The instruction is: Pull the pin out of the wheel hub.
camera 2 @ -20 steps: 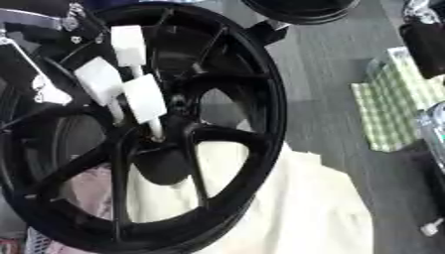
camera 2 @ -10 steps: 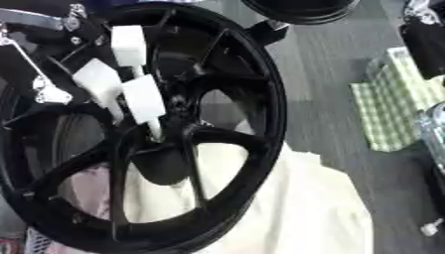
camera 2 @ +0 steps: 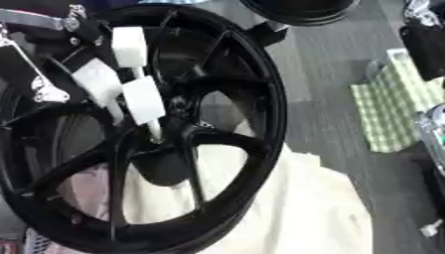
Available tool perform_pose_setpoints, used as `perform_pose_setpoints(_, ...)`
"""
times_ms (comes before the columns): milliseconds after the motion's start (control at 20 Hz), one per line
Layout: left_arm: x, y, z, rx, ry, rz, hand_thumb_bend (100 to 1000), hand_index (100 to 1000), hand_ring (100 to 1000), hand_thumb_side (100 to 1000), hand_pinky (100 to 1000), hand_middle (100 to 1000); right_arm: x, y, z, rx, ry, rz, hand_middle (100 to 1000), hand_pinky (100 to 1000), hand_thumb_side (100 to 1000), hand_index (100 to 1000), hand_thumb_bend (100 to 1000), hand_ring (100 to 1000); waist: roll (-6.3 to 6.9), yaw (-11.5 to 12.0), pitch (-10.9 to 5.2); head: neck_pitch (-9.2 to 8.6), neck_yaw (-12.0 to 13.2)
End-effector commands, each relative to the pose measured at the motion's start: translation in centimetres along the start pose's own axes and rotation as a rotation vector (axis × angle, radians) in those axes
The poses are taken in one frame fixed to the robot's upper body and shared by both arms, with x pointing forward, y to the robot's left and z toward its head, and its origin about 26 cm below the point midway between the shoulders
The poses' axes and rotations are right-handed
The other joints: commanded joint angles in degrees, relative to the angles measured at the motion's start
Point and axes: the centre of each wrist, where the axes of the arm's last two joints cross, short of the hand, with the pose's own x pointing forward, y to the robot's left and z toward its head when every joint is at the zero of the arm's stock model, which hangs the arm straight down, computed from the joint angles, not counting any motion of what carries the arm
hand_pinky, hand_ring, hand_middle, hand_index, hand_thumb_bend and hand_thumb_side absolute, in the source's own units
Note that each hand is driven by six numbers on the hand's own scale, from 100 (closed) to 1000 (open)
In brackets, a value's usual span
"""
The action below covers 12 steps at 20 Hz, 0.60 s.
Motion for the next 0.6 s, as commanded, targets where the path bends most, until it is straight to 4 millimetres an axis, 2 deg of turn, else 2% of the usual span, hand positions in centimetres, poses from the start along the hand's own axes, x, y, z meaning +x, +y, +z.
perform_pose_setpoints(50,0.0,1.1,1.1,0.042,0.022,-0.008,203,474,171,137,100,358,0.6,-0.5,-0.5,-0.018,-0.031,-0.006,584,648,523,730,100,535,-0.05,-0.01,-1.27,-0.56,0.16)
perform_pose_setpoints(600,0.7,3.0,3.3,0.139,0.031,0.016,165,395,141,172,100,277,0.6,-0.5,-0.4,-0.023,-0.031,-0.005,585,649,524,730,100,536,-0.06,0.37,-1.54,-0.29,0.12)
